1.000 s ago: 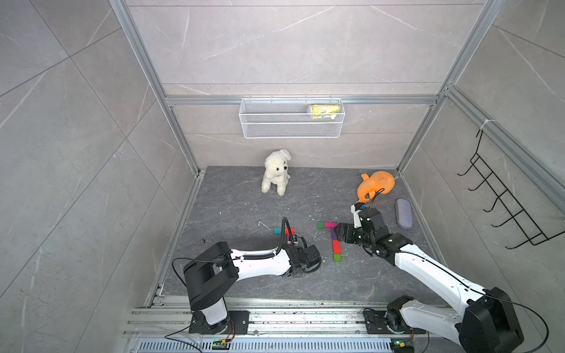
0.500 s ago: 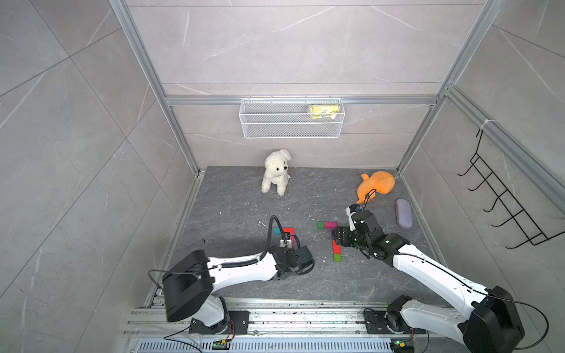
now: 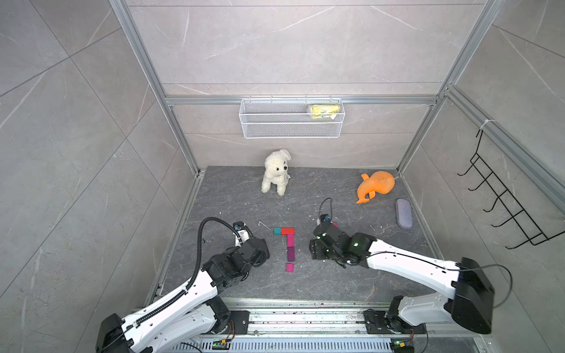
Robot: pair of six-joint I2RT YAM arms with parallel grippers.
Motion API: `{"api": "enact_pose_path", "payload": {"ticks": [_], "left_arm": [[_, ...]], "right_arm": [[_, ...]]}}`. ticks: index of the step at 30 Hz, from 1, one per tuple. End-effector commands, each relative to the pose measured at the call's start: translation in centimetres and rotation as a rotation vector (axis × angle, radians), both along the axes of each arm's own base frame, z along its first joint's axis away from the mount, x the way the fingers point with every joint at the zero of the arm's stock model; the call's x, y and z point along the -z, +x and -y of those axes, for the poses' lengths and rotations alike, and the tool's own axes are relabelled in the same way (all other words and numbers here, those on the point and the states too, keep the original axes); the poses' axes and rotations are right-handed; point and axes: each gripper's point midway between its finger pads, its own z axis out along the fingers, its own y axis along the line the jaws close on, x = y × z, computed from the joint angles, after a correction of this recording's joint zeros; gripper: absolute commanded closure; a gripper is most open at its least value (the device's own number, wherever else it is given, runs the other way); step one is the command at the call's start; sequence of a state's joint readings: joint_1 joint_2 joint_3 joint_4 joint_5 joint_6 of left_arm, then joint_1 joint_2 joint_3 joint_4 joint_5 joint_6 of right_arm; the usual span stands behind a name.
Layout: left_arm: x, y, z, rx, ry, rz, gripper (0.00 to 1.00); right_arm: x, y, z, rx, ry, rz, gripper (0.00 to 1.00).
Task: Assemble the number 7 with building blocks
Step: Assemble the building block at the center of the board.
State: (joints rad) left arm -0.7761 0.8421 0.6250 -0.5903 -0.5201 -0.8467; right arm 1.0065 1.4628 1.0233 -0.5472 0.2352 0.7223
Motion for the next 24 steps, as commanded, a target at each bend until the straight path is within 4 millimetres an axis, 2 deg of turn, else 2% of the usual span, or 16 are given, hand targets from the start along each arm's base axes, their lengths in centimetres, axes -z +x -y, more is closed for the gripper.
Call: {"api": "enact_pose_path", "payload": {"ticks": [1, 4, 7, 10, 14, 16, 19, 24], "left_arm": [[-0.2, 1.3, 1.9, 0.122, -0.056, 0.021, 0.04], [0.5, 1.8, 2.1, 0.138, -0.032, 0.012, 0.02], [1.2, 1.9, 2.4, 0.164, -0.034, -0.012, 0.0], [2.0, 1.9, 1.9, 0.158, -0.04, -0.031, 0.0], [3.2, 1.9, 0.5, 0.115, -0.059, -0.057, 0.0], [3.8, 1.8, 0.1, 0.102, -0.079, -0.079, 0.0], [4.5, 1.7, -0.1, 0.1, -0.091, -0.098, 0.0], [5.0, 1.5, 0.0, 0.109, -0.094, -0.109, 0.0]], "right_arm": [[1.2, -1.4, -1.8, 0.038, -0.058, -0.036, 0.31], [2.5, -2.4, -4.2, 0.015, -0.085, -0.062, 0.38], [3.9, -3.0, -5.6, 0.009, -0.12, -0.091, 0.46], [5.0, -3.5, -7.1, 0.0, -0.124, -0.115, 0.48], [6.2, -3.6, -7.7, 0.004, -0.144, -0.14, 0.49], [6.6, -3.7, -7.9, 0.002, -0.152, -0.152, 0.47], [7.1, -3.6, -8.1, 0.003, -0.176, -0.164, 0.42], [7.9, -3.7, -8.5, 0.004, -0.189, -0.18, 0.42]]}}
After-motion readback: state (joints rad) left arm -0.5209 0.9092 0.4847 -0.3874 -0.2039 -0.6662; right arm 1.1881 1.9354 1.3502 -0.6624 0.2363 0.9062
